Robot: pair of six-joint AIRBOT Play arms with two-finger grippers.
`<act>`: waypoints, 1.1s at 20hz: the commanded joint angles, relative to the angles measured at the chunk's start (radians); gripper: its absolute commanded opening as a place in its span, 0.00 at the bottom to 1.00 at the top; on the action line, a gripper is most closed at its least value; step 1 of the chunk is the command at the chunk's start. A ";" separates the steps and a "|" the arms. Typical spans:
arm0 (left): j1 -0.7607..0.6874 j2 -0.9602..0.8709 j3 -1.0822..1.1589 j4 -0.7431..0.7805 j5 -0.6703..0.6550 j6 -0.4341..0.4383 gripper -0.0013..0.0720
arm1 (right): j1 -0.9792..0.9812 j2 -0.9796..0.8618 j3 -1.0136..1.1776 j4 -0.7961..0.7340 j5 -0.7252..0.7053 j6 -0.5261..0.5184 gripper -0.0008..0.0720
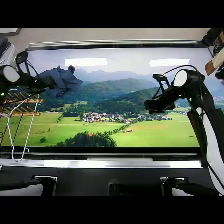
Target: Fold the clothes and pants, and hang the long-sleeved shirts on hangers.
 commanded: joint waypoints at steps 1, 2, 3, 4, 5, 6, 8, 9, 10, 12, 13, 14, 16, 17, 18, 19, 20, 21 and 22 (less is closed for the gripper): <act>-0.001 -0.238 0.131 0.094 0.163 -0.031 1.00 | 0.001 0.000 0.001 -0.001 -0.008 0.000 0.08; 0.000 -0.318 0.186 0.130 0.161 -0.052 1.00 | 0.001 0.000 0.001 -0.001 -0.010 0.000 0.20; 0.000 -0.382 0.235 0.164 0.163 -0.087 1.00 | 0.001 0.000 0.001 0.000 -0.013 0.000 0.37; 0.000 -0.443 0.286 0.199 0.164 -0.130 1.00 | 0.001 0.000 0.001 0.000 -0.015 0.001 0.51; 0.000 -0.494 0.335 0.215 0.177 -0.151 1.00 | 0.001 0.000 0.001 0.000 -0.016 0.005 0.56; 0.000 -0.536 0.377 0.215 0.195 -0.151 1.00 | 0.001 0.000 0.001 0.000 -0.016 0.008 0.56; -0.001 -0.604 0.456 0.215 0.222 -0.150 1.00 | 0.001 0.000 0.001 0.000 -0.015 0.018 0.56; 0.000 -0.634 0.491 0.216 0.223 -0.151 1.00 | 0.001 0.000 0.001 0.000 -0.018 0.029 0.56; 0.005 -0.656 0.512 0.217 0.223 -0.151 1.00 | 0.001 0.000 0.001 0.000 -0.025 0.040 0.60; 0.020 -0.672 0.517 0.219 0.196 -0.153 0.70 | 0.001 0.000 0.001 0.000 -0.040 0.067 0.61; 0.025 -0.669 0.517 0.219 0.156 -0.138 0.22 | 0.001 0.000 0.001 0.001 -0.045 0.073 0.61; 0.025 -0.661 0.517 0.218 0.121 -0.105 0.04 | 0.001 0.000 0.001 0.003 -0.049 0.079 0.61; 0.019 -0.623 0.517 0.189 0.047 -0.044 0.04 | 0.001 0.000 0.001 0.004 -0.051 0.079 0.61; 0.014 -0.591 0.517 0.156 0.018 -0.014 0.04 | 0.001 0.000 0.001 0.004 -0.049 0.080 0.61; 0.002 -0.549 0.517 0.106 -0.015 0.026 0.04 | 0.001 0.001 0.001 0.004 -0.047 0.092 0.61; -0.014 -0.501 0.517 0.062 -0.056 0.046 0.04 | 0.001 0.002 0.001 0.003 -0.043 0.105 0.61; -0.036 -0.449 0.517 0.026 -0.107 0.046 0.04 | 0.001 0.006 0.001 0.003 -0.042 0.105 0.61; -0.065 -0.393 0.517 -0.018 -0.167 0.046 0.04 | 0.001 0.016 0.001 0.002 -0.045 0.105 0.61; -0.098 -0.347 0.517 -0.054 -0.225 0.046 0.04 | 0.001 0.031 0.001 0.002 -0.055 0.105 0.61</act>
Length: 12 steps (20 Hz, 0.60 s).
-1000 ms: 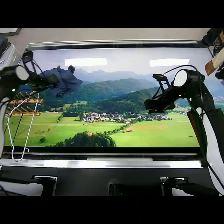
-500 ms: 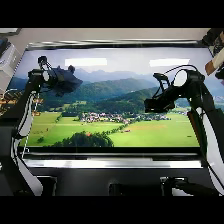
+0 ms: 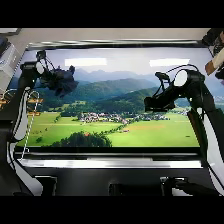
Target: Fold the clothes and pants, and hang the long-sleeved shirts on hangers.
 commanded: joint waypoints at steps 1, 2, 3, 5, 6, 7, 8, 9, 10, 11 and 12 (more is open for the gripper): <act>-0.096 0.154 0.002 -0.156 -0.227 0.037 0.04 | 0.001 0.040 0.001 -0.004 -0.018 0.012 0.61; -0.142 0.185 0.002 -0.196 -0.294 0.032 0.04 | 0.001 0.064 0.001 -0.009 -0.027 0.012 0.61; -0.189 0.202 0.002 -0.235 -0.351 0.032 0.04 | 0.001 0.094 0.001 -0.026 -0.029 0.012 0.61; -0.304 0.208 -0.004 -0.295 -0.411 0.032 0.04 | 0.001 0.171 0.001 -0.088 -0.018 0.012 0.61; -0.370 0.203 -0.021 -0.311 -0.399 0.029 0.04 | 0.001 0.211 0.001 -0.123 -0.007 0.012 0.61; -0.431 0.194 -0.042 -0.319 -0.378 0.018 0.04 | 0.001 0.256 0.001 -0.159 0.016 0.012 0.61; -0.498 0.180 -0.071 -0.335 -0.344 -0.002 0.04 | 0.001 0.298 0.001 -0.192 0.041 0.012 0.61; -0.557 0.162 -0.100 -0.360 -0.307 -0.023 0.04 | 0.001 0.343 0.001 -0.223 0.070 0.012 0.61; -0.616 0.137 -0.130 -0.399 -0.257 -0.040 0.04 | 0.001 0.384 0.001 -0.249 0.088 0.012 0.61; -0.669 0.110 -0.153 -0.438 -0.210 -0.046 0.04 | 0.001 0.426 0.001 -0.274 0.095 0.011 0.59; -0.718 0.076 -0.163 -0.468 -0.174 -0.046 0.04 | 0.001 0.463 0.001 -0.287 0.097 0.011 0.59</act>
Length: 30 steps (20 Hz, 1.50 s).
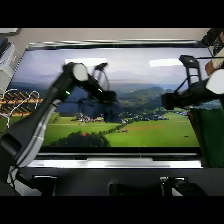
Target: Fold the clothes and pants, and hang the long-sleeved shirts on hangers.
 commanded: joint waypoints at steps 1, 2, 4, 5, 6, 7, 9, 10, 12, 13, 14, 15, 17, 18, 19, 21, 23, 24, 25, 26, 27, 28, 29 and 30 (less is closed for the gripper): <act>-0.200 -0.098 -0.053 -0.130 0.120 -0.031 0.04 | 0.001 0.146 0.001 -0.092 0.039 -0.001 0.59; -0.237 -0.135 -0.052 -0.155 0.134 -0.038 0.04 | 0.001 0.180 0.001 -0.092 0.039 -0.001 0.59; -0.285 -0.192 -0.052 -0.174 0.140 -0.073 0.04 | 0.001 0.235 0.001 -0.089 0.030 -0.001 0.59; -0.296 -0.206 -0.052 -0.186 0.140 -0.074 0.04 | 0.001 0.258 0.001 -0.080 0.029 0.009 0.59; -0.295 -0.206 -0.051 -0.192 0.134 -0.075 0.10 | 0.001 0.274 0.001 -0.081 0.029 0.046 0.60; -0.283 -0.201 -0.040 -0.192 0.111 -0.092 0.37 | 0.001 0.286 0.001 -0.083 0.034 0.096 0.60; -0.228 -0.177 0.011 -0.192 0.020 -0.112 0.97 | 0.000 0.287 0.001 -0.087 0.031 0.131 0.91; -0.188 -0.150 0.039 -0.188 -0.033 -0.108 0.97 | 0.000 0.278 0.001 -0.089 0.025 0.105 0.92; -0.100 -0.068 0.069 -0.148 -0.111 -0.101 0.97 | -0.011 0.249 0.001 -0.102 0.005 -0.027 0.92; -0.050 -0.011 0.069 -0.125 -0.136 -0.089 0.97 | -0.040 0.229 0.001 -0.101 -0.016 -0.065 0.91; -0.003 0.044 0.069 -0.096 -0.158 -0.082 0.97 | -0.083 0.207 0.001 -0.076 -0.050 -0.053 0.90; 0.043 0.097 0.069 -0.065 -0.176 -0.082 0.97 | -0.142 0.177 0.001 -0.011 -0.078 -0.058 0.86; 0.141 0.204 0.069 -0.019 -0.205 -0.082 0.97 | -0.277 0.089 -0.012 0.173 -0.082 -0.078 0.86; 0.182 0.246 0.069 -0.011 -0.211 -0.082 0.97 | -0.342 0.037 -0.035 0.290 -0.071 -0.095 0.86; 0.222 0.285 0.069 -0.011 -0.214 -0.082 0.97 | -0.399 -0.020 -0.076 0.422 -0.043 -0.127 0.86; 0.284 0.344 0.069 -0.011 -0.214 -0.082 0.97 | -0.457 -0.111 -0.194 0.626 0.005 -0.200 0.86; 0.328 0.378 0.069 -0.011 -0.219 -0.082 0.97 | -0.459 -0.186 -0.336 0.665 0.042 -0.227 0.86; 0.343 0.386 0.069 -0.011 -0.222 -0.082 0.97 | -0.454 -0.212 -0.407 0.669 0.030 -0.230 0.86; 0.354 0.390 0.068 -0.011 -0.224 -0.082 0.97 | -0.454 -0.231 -0.474 0.680 0.008 -0.248 0.86; 0.361 0.390 0.068 -0.011 -0.225 -0.082 0.97 | -0.454 -0.238 -0.528 0.686 -0.022 -0.268 0.86; 0.365 0.389 0.067 -0.010 -0.225 -0.082 0.97 | -0.454 -0.238 -0.580 0.696 -0.057 -0.288 0.86; 0.365 0.388 0.066 0.000 -0.225 -0.082 0.97 | -0.454 -0.238 -0.634 0.722 -0.093 -0.334 0.86; 0.364 0.387 0.066 0.017 -0.224 -0.083 0.97 | -0.454 -0.238 -0.683 0.733 -0.134 -0.341 0.86; 0.364 0.386 0.066 0.030 -0.223 -0.083 0.97 | -0.454 -0.238 -0.734 0.744 -0.181 -0.341 0.86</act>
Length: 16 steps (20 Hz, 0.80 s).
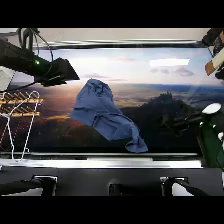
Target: Fold the clothes and pants, and hang the long-sleeved shirts on hangers.
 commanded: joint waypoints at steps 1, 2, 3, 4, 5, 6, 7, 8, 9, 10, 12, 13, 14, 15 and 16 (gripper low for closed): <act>0.015 0.006 -0.001 0.043 0.002 -0.001 0.97 | -0.005 -0.018 -0.196 0.092 -0.143 -0.056 0.86; 0.015 0.006 0.000 0.046 0.005 -0.001 0.97 | -0.005 -0.019 -0.235 0.121 -0.173 -0.061 0.86; 0.015 0.005 0.000 0.047 0.006 -0.001 0.97 | -0.005 -0.019 -0.268 0.160 -0.201 -0.075 0.86; 0.015 0.004 0.000 0.047 0.006 -0.001 0.96 | -0.005 -0.019 -0.298 0.203 -0.233 -0.098 0.86; 0.015 0.003 0.000 0.047 0.006 -0.001 0.95 | -0.005 -0.019 -0.318 0.230 -0.258 -0.117 0.86; 0.015 0.003 0.000 0.048 0.006 -0.001 0.94 | -0.005 -0.019 -0.328 0.238 -0.275 -0.119 0.86; 0.015 0.003 0.000 0.048 0.006 -0.003 0.94 | -0.005 -0.019 -0.331 0.240 -0.283 -0.119 0.86; 0.015 0.003 0.000 0.048 0.006 -0.005 0.94 | -0.005 -0.019 -0.331 0.244 -0.289 -0.119 0.86; 0.015 0.003 0.000 0.048 0.006 -0.005 0.94 | -0.005 -0.019 -0.331 0.251 -0.298 -0.119 0.86; 0.015 0.003 -0.001 0.048 0.006 -0.006 0.94 | -0.004 -0.019 -0.331 0.257 -0.309 -0.119 0.86; 0.015 0.003 -0.001 0.049 0.007 -0.013 0.94 | 0.034 -0.020 -0.331 0.260 -0.341 -0.115 0.86; 0.015 0.003 -0.001 0.049 0.007 -0.021 0.94 | 0.080 -0.028 -0.331 0.267 -0.355 -0.108 0.86; 0.015 0.003 0.000 0.049 0.007 -0.032 0.94 | 0.131 -0.039 -0.331 0.264 -0.376 -0.094 0.86; 0.015 0.003 0.000 0.049 0.007 -0.035 0.94 | 0.179 -0.055 -0.331 0.251 -0.401 -0.071 0.86; 0.015 0.003 0.000 0.049 0.006 -0.038 0.94 | 0.211 -0.070 -0.331 0.245 -0.418 -0.055 0.85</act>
